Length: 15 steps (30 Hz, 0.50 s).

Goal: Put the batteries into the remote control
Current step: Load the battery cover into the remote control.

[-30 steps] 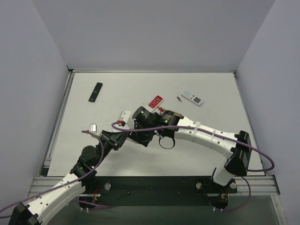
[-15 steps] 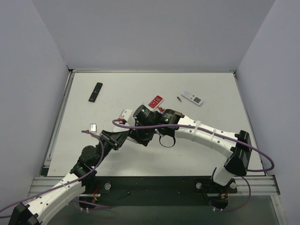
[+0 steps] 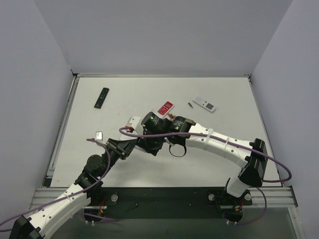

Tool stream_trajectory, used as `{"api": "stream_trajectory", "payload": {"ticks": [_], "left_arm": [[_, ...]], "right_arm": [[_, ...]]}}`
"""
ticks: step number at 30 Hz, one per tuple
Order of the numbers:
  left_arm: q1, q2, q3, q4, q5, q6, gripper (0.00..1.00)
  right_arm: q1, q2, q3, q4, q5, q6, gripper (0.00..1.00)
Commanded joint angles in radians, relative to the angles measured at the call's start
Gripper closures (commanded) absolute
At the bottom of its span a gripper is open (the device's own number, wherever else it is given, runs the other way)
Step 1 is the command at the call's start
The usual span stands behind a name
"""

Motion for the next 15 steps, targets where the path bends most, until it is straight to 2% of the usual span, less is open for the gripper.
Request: {"api": "stream_trajectory", "payload": {"ticks": [1, 15], "left_arm": [[0.0, -0.016, -0.15, 0.044, -0.027, 0.018, 1.0], [0.0, -0.051, -0.146, 0.001, -0.028, 0.03, 1.0]], "right_arm": [[0.024, 0.007, 0.032, -0.017, -0.02, 0.009, 0.89], [0.024, 0.019, 0.039, -0.031, 0.048, 0.02, 0.89]]}}
